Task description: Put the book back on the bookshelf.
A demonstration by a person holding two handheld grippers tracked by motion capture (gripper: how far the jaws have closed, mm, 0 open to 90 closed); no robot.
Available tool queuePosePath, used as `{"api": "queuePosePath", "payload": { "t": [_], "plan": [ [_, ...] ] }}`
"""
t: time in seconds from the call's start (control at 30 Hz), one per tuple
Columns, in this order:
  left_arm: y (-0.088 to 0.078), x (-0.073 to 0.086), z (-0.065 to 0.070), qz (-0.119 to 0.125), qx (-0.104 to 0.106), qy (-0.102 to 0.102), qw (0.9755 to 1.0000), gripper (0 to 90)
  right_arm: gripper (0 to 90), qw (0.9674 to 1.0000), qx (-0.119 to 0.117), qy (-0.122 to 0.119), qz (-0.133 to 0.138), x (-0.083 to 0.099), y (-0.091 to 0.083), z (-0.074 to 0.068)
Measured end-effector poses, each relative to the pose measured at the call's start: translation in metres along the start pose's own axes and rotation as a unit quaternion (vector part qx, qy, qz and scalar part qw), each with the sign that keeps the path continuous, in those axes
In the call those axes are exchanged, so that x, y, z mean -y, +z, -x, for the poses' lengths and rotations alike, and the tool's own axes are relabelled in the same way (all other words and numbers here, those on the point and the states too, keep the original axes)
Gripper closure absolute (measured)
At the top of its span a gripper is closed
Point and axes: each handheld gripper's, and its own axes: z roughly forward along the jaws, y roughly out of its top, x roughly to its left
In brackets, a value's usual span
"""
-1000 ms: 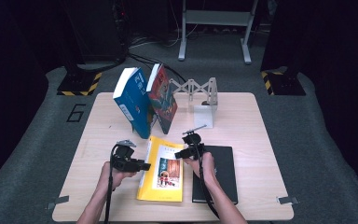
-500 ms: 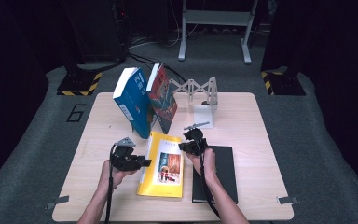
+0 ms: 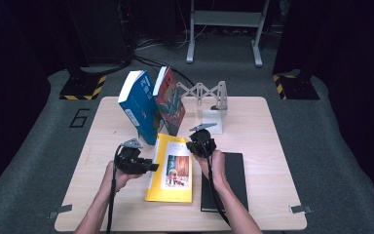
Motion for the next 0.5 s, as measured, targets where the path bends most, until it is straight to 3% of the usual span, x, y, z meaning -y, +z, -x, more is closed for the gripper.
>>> {"api": "queuePosePath", "payload": {
  "t": [0.1,0.17,0.27,0.33,0.43,0.5],
  "plan": [
    [-0.002,-0.002,0.003,0.023,-0.014,0.015,0.9995,69.8,90.0,0.9998,0.009,-0.008,0.018,-0.003,-0.005,-0.001],
    [-0.005,-0.004,0.004,0.034,-0.010,0.021,0.9991,69.8,90.0,0.9993,0.015,-0.017,0.030,-0.007,-0.010,-0.001],
    [-0.007,-0.010,0.006,0.029,-0.009,0.041,0.9987,69.9,90.0,0.9978,0.028,-0.033,0.050,-0.013,-0.019,-0.004],
    [-0.008,-0.012,0.007,0.013,0.002,0.050,0.9987,69.6,90.0,0.9969,0.031,-0.040,0.061,-0.016,-0.023,-0.007],
    [-0.009,-0.013,0.006,0.004,0.010,0.045,0.9989,69.5,90.0,0.9958,0.031,-0.051,0.069,-0.016,-0.025,-0.010],
    [-0.009,-0.013,0.005,-0.003,0.018,0.054,0.9984,69.4,90.0,0.9955,0.033,-0.054,0.070,-0.016,-0.024,-0.011]
  ]
}}
